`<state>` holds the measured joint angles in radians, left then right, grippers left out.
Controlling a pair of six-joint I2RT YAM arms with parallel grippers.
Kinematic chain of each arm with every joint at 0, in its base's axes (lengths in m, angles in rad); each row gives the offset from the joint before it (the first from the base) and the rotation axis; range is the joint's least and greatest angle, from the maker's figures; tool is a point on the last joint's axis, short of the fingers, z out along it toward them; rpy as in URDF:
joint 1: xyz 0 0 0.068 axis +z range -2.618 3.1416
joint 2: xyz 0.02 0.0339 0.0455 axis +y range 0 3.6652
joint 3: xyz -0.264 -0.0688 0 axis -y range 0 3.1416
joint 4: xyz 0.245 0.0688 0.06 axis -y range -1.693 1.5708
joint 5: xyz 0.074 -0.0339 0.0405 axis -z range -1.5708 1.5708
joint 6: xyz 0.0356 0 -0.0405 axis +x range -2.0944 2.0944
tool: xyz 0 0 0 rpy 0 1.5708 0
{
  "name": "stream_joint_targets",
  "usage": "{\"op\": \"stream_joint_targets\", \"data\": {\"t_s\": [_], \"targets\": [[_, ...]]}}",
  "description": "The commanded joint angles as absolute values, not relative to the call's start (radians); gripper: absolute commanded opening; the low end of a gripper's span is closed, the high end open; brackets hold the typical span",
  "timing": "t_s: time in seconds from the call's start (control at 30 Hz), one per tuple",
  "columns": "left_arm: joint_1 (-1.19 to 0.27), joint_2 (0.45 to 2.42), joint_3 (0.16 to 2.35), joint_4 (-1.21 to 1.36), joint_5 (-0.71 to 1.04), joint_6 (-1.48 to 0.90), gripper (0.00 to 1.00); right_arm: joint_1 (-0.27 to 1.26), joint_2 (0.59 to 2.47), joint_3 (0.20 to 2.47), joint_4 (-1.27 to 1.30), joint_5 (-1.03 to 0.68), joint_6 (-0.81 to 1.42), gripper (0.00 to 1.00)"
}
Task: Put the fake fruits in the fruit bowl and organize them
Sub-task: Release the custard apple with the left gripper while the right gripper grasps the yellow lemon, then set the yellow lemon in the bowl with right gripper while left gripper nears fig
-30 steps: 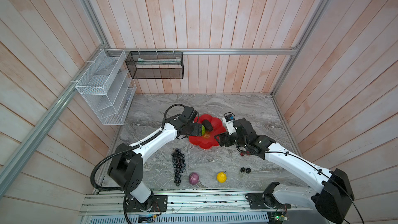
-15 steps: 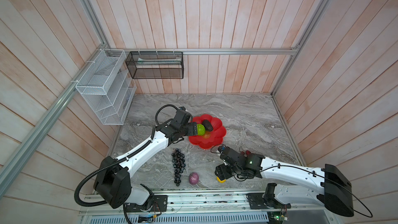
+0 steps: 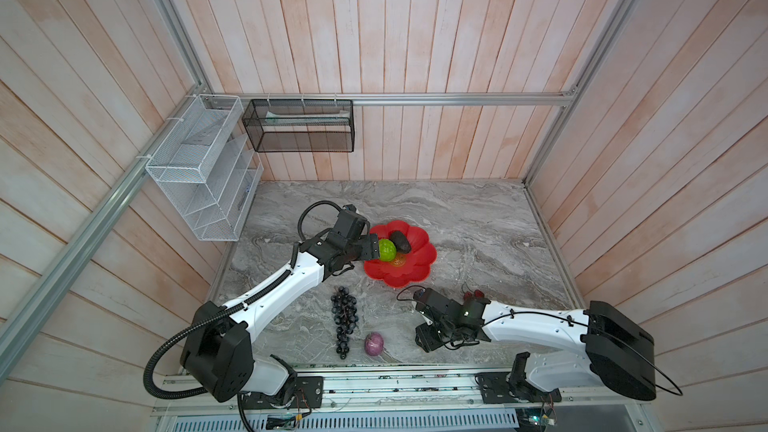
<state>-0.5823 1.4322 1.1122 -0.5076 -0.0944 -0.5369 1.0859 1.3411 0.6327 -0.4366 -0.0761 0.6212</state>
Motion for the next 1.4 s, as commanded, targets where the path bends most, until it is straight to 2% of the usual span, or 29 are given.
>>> {"op": "stream_joint_targets", "data": {"t_s": [0.0, 0.27, 0.47, 0.57, 0.67, 0.77, 0.97, 1.37], "targets": [[-0.575, 1.424, 1.135, -0.517, -0.117, -0.522, 0.88, 1.091, 1.336, 0.622, -0.429, -0.085, 0.609, 0.48], [-0.574, 1.430, 1.137, -0.514, -0.112, -0.528, 0.88, 1.077, 1.295, 0.674, -0.484, -0.051, 0.584, 0.41], [-0.574, 1.403, 1.099, -0.514, -0.121, -0.548, 0.88, 0.944, 1.258, 0.860, -0.548, -0.052, 0.498, 0.40], [-0.575, 1.375, 1.062, -0.520, -0.126, -0.567, 0.88, 0.853, 1.269, 0.937, -0.488, -0.052, 0.418, 0.41], [-0.572, 1.347, 1.032, -0.539, -0.133, -0.585, 0.88, 0.740, 1.348, 1.033, -0.423, -0.130, 0.355, 0.41], [-0.571, 1.326, 1.023, -0.565, -0.133, -0.599, 0.88, 0.692, 1.471, 1.113, -0.380, -0.151, 0.292, 0.41], [-0.571, 1.252, 0.985, -0.600, -0.152, -0.627, 0.88, 0.678, 1.699, 1.224, -0.370, -0.198, 0.191, 0.41], [-0.569, 1.201, 0.962, -0.664, -0.167, -0.644, 0.88, 0.675, 1.873, 1.247, -0.253, -0.155, 0.160, 0.42]]}}
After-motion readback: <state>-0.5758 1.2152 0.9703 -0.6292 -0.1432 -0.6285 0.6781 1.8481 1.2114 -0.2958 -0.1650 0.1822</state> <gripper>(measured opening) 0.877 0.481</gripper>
